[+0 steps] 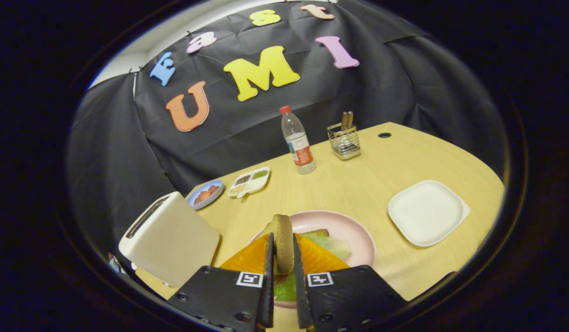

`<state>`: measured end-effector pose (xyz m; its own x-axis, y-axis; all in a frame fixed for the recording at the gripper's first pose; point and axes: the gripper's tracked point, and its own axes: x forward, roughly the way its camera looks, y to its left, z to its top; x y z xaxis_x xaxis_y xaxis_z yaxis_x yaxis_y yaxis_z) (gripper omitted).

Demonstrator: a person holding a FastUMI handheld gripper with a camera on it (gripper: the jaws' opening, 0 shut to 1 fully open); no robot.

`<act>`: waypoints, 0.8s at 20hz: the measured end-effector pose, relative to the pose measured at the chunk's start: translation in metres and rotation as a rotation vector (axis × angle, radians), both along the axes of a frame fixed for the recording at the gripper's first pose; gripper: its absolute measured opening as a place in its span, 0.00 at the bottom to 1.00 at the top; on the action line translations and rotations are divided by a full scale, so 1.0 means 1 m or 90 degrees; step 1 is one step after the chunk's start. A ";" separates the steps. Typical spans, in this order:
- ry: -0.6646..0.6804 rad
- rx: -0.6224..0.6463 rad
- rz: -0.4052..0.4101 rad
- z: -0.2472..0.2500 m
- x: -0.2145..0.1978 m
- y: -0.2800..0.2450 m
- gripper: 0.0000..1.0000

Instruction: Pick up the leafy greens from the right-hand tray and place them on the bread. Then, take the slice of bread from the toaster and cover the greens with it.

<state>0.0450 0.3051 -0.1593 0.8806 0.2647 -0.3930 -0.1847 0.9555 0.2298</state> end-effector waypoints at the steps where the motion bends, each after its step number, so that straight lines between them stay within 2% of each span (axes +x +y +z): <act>1: 0.004 -0.004 -0.008 -0.002 0.002 -0.004 0.20; 2: 0.009 -0.008 -0.009 -0.006 0.003 -0.008 0.25; 4: 0.021 -0.009 -0.016 -0.012 0.005 -0.017 0.29; 5: 0.028 -0.009 -0.023 -0.016 0.007 -0.022 0.33; 11: 0.039 -0.009 -0.054 -0.016 0.013 -0.047 0.41; 13: 0.023 -0.008 -0.061 -0.007 0.011 -0.056 0.57; 14: 0.001 -0.013 -0.062 0.003 0.008 -0.061 0.57; 16: -0.056 -0.043 -0.056 0.023 0.004 -0.070 0.70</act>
<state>0.0488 0.2353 -0.1360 0.9311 0.1600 -0.3279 -0.1156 0.9818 0.1508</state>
